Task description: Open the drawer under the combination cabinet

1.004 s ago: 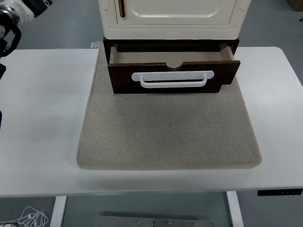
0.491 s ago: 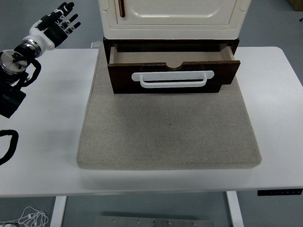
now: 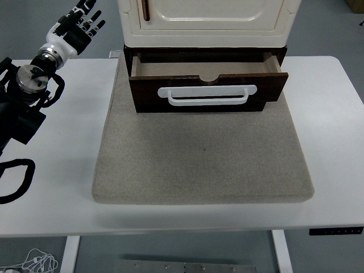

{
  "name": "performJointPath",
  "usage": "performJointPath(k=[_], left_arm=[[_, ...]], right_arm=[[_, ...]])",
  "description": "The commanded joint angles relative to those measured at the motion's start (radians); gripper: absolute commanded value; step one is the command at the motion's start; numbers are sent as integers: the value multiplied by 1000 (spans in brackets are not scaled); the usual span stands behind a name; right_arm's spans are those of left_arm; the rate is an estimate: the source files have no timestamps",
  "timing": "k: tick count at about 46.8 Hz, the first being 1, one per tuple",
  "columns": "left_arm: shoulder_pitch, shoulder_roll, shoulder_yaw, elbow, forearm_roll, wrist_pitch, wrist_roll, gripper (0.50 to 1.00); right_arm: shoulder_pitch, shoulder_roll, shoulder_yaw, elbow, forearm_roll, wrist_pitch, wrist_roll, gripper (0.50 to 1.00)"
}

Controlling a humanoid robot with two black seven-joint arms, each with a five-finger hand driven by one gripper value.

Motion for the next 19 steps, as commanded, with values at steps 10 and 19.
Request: performJointPath(k=[10, 19], left_arm=[[-1, -19, -2, 0, -3, 15, -45, 1000], [-1, -21, -2, 0, -1, 20, -47, 1000]], right_arm=[[0, 0, 0, 0, 0, 0, 0, 926], [0, 0, 0, 0, 0, 0, -2, 926]])
